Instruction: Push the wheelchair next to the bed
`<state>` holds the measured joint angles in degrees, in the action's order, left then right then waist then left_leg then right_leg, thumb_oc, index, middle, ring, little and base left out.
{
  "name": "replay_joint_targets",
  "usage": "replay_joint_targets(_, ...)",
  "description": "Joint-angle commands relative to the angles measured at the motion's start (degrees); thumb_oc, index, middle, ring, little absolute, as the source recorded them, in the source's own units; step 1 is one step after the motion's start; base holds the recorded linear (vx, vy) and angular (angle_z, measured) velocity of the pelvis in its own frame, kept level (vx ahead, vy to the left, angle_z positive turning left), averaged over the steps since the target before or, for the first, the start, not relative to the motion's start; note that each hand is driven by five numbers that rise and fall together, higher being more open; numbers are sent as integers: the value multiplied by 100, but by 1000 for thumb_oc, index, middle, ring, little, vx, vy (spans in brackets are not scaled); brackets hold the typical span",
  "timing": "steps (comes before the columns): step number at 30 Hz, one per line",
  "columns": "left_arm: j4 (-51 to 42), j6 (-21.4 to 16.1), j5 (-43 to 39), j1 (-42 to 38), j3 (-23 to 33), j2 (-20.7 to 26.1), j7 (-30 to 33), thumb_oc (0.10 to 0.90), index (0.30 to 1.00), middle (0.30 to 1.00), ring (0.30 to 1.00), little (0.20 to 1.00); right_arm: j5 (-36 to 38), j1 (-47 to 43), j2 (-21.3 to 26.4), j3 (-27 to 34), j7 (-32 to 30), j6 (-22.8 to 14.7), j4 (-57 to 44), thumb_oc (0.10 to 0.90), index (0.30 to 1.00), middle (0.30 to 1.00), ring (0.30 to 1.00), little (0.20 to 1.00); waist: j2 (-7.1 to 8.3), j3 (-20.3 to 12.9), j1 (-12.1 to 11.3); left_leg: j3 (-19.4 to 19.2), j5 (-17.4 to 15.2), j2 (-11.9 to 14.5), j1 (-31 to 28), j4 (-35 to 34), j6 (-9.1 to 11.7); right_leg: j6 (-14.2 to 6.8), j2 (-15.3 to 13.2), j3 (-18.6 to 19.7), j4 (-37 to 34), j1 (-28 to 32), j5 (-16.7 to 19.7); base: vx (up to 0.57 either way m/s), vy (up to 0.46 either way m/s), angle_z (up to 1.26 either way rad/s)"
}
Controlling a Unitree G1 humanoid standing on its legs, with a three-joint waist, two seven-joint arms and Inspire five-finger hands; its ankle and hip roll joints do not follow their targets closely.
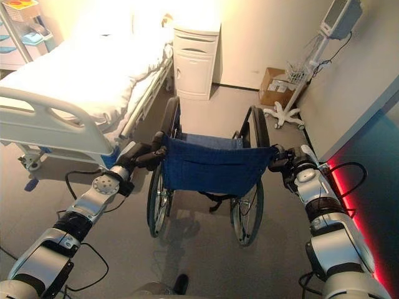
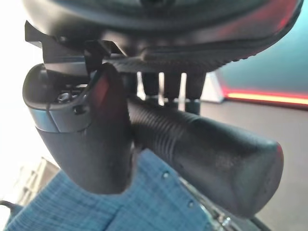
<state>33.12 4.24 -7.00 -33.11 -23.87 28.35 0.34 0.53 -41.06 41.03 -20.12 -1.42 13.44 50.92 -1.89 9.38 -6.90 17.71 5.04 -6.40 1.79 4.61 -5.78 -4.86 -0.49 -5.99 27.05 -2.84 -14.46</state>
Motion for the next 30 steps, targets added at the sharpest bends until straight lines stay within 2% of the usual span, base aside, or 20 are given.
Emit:
replay_joint_targets(1, 297, -101, 577, 334, -370, 231, 55, 400, 300, 300, 300, 300, -338, -164, -353, -895, 248, -793, -833, 400, 300, 300, 300, 300, 491, 455, 221, -1026, -1558, -71, -275, 789, 67, -387, -1056, 458, -1612, -859, 2449, 379, -216, 43)
replay_joint_targets(3, 223, -54, 549, 315, -347, 212, 0, 400, 300, 300, 300, 300, -315, -172, -255, -872, 299, -514, -1095, 400, 300, 300, 300, 300, 578, 451, 348, -935, -1824, -15, -525, 858, 163, -498, -1191, 437, -2480, -934, 2536, 485, -247, 89)
replay_joint_targets(4, 215, -47, 551, 319, -345, 206, -1, 400, 300, 300, 300, 300, -314, -166, -247, -870, 301, -495, -1116, 400, 300, 300, 300, 300, 556, 462, 358, -923, -1862, 15, -556, 877, 172, -501, -1175, 410, -2542, -897, 2546, 615, -350, 144)
replay_joint_targets(5, 138, 21, 594, 360, -313, 174, -15, 400, 300, 300, 300, 300, -312, -147, -186, -819, 381, -331, -1288, 400, 300, 300, 300, 300, 601, 442, 391, -917, -2011, 106, -711, 940, 252, -548, -1243, 300, -2759, -886, 2617, 545, -374, 146)
replay_joint_targets(7, 17, 37, 747, 448, -238, 118, -97, 400, 300, 300, 300, 300, -304, -169, -100, -747, 500, -100, -1426, 400, 300, 300, 300, 300, 672, 367, 433, -928, -2165, 255, -947, 916, 359, -581, -1266, 277, -2721, -877, 2659, 605, -454, 105)
replay_joint_targets(9, -4, 13, 752, 468, -208, 73, -148, 400, 300, 300, 300, 300, -224, -206, -35, -706, 561, -53, -1373, 400, 300, 300, 300, 300, 675, 299, 488, -965, -2206, 413, -1064, 886, 423, -595, -1208, 302, -2608, -783, 2586, 385, -316, 44)
replay_joint_targets(11, -11, 24, 573, 481, -197, 47, -99, 400, 300, 300, 300, 300, -188, -231, -43, -681, 640, -31, -1317, 400, 300, 300, 300, 300, 647, 254, 525, -1067, -2198, 624, -1165, 879, 530, -568, -1190, 237, -2091, -805, 2431, 398, -312, 87)
replay_joint_targets(12, -69, 61, 459, 514, -165, 49, -41, 400, 300, 300, 300, 300, -200, -215, -71, -682, 703, 26, -1371, 400, 300, 300, 300, 300, 616, 246, 579, -1214, -2060, 864, -1333, 846, 666, -532, -1182, 68, -1771, -855, 2309, 382, -279, 81)
replay_joint_targets(13, -82, 64, 452, 523, -157, 53, -41, 400, 300, 300, 300, 300, -204, -205, -73, -683, 707, 34, -1382, 400, 300, 300, 300, 300, 607, 246, 585, -1244, -2005, 913, -1363, 829, 693, -523, -1182, 32, -1760, -845, 2298, 472, -354, 50)
replay_joint_targets(14, -181, 56, 367, 591, -108, 42, 42, 400, 300, 300, 300, 300, -210, -102, -60, -672, 751, 36, -1415, 400, 300, 300, 300, 300, 546, 213, 656, -1416, -1421, 1237, -1456, 726, 855, -419, -1118, -132, -1766, -763, 2221, 404, -331, 30)
replay_joint_targets(15, -217, 61, 310, 580, -71, 12, 119, 400, 300, 300, 300, 300, -204, -49, -36, -657, 766, 35, -1414, 400, 300, 300, 300, 300, 515, 187, 709, -1516, -997, 1428, -1430, 744, 941, -326, -1045, -245, -1832, -643, 2153, 468, -390, 30)
replay_joint_targets(16, -229, 47, 273, 571, -57, 4, 185, 400, 300, 300, 300, 300, -191, -33, -29, -659, 782, 40, -1412, 400, 300, 300, 300, 300, 515, 178, 726, -1557, -860, 1480, -1413, 777, 980, -302, -1033, -298, -1858, -592, 2127, 320, -274, 33)
replay_joint_targets(19, -81, -15, -36, 442, -75, -85, 429, 400, 300, 300, 300, 300, -155, -16, -25, -700, 766, 63, -1322, 400, 300, 300, 300, 300, 470, 107, 871, -1719, -153, 1718, -1390, 1010, 1115, -72, -887, -453, -1854, -450, 1935, 269, -203, 37)
replay_joint_targets(20, -33, -37, -140, 393, -81, -103, 455, 400, 300, 300, 300, 300, -129, -29, -36, -724, 742, 60, -1284, 400, 300, 300, 300, 300, 467, 98, 902, -1733, -45, 1747, -1358, 1124, 1128, -8, -856, -478, -1832, -426, 1882, 289, -187, 48)
replay_joint_targets(23, 199, -184, -209, 300, -72, -166, 556, 400, 300, 300, 300, 300, -98, -2, -119, -791, 612, -14, -1121, 400, 300, 300, 300, 300, 474, 80, 946, -1706, 281, 1686, -1197, 1690, 1115, 230, -639, -464, -1795, -193, 1638, 312, -172, 22)
replay_joint_targets(25, 223, -193, -214, 282, -61, -173, 562, 400, 300, 300, 300, 300, -70, -1, -133, -786, 593, -21, -1098, 400, 300, 300, 300, 300, 480, 99, 929, -1687, 297, 1647, -1122, 1762, 1104, 246, -613, -458, -1801, -119, 1608, 289, -130, 6)
replay_joint_targets(26, 238, -250, -212, 243, -11, -151, 514, 400, 300, 300, 300, 300, -12, 11, -207, -800, 486, 41, -1128, 400, 300, 300, 300, 300, 513, 242, 742, -1572, 99, 1302, -492, 1739, 909, 261, -485, -252, -1864, 227, 1478, 381, -140, 9)
replay_joint_targets(27, 211, -239, -232, 207, 33, -128, 477, 400, 300, 300, 300, 300, 2, -35, -248, -804, 449, 58, -1103, 400, 300, 300, 300, 300, 493, 317, 647, -1564, -20, 1087, -246, 1531, 856, 247, -389, -178, -1915, 397, 1421, 517, -137, 10)
replay_joint_targets(28, 167, -261, -280, 183, 64, -113, 431, 400, 300, 300, 300, 300, -36, -85, -323, -794, 371, 74, -1086, 400, 300, 300, 300, 300, 418, 471, 472, -1728, 39, 833, 330, 1248, 889, 263, -210, -128, -2050, 764, 1314, 437, -48, 5)
replay_joint_targets(30, 104, -256, -324, 179, 78, -89, 419, 400, 300, 300, 300, 300, -53, -102, -368, -795, 318, 116, -1125, 400, 300, 300, 300, 300, 323, 588, 315, -1759, 194, 609, 706, 960, 933, 285, -38, -9, -2182, 1051, 1222, 415, 3, -30)
